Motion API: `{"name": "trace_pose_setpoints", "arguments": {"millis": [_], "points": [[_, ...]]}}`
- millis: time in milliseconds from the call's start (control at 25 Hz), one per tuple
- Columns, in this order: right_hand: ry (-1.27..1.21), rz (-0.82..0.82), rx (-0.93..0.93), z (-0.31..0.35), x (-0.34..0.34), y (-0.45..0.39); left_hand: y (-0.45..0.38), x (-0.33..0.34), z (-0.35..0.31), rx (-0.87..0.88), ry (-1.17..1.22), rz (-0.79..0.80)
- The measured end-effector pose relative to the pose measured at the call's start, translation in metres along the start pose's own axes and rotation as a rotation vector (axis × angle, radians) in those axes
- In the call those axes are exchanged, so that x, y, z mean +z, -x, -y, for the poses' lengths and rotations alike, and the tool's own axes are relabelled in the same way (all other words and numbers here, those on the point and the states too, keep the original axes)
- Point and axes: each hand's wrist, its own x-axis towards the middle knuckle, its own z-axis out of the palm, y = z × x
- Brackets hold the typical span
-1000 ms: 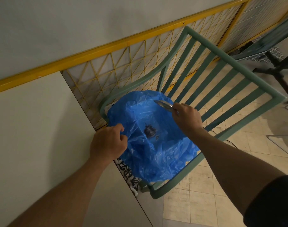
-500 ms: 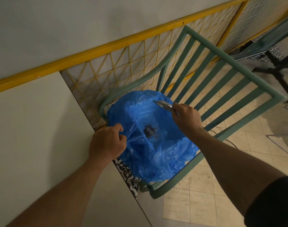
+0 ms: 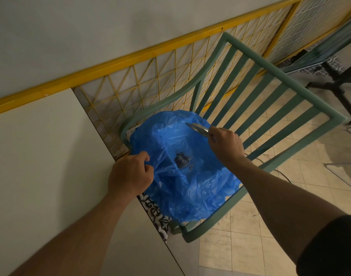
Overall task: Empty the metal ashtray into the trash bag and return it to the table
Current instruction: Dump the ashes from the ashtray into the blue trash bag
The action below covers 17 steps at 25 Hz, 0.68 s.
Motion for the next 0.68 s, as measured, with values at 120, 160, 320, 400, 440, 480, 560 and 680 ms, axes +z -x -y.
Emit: {"name": "trace_pose_setpoints", "arguments": {"millis": [120, 160, 320, 400, 440, 480, 560, 680], "points": [[-0.025, -0.086, -0.019, 0.0013, -0.0038, -0.0023, 0.0001, 0.0003, 0.0002, -0.004, -0.005, -0.001], [-0.032, -0.11, -0.02, 0.0011, -0.0041, -0.0033, 0.0002, 0.0005, 0.0005, -0.005, -0.005, -0.002], [-0.003, -0.009, 0.024, -0.0018, 0.0013, -0.0029, -0.0001, 0.0007, 0.0008, 0.001, -0.004, 0.002], [0.006, 0.002, 0.031, -0.003, 0.0028, -0.0007, 0.0, 0.0006, 0.0005, 0.0, -0.006, 0.0], [0.008, 0.003, 0.031, -0.0027, 0.0031, -0.0003, -0.0001, 0.0003, 0.0009, -0.001, -0.009, -0.002], [0.013, 0.009, 0.029, -0.0023, 0.0032, 0.0001, -0.0002, 0.0003, 0.0011, -0.001, -0.01, -0.004], [0.02, 0.018, 0.025, -0.0009, 0.0028, 0.0003, 0.0, 0.0008, 0.0016, 0.003, -0.009, -0.007], [-0.002, -0.032, 0.01, 0.0, 0.0016, 0.0007, -0.0003, 0.0008, 0.001, 0.008, -0.014, -0.015]]}}
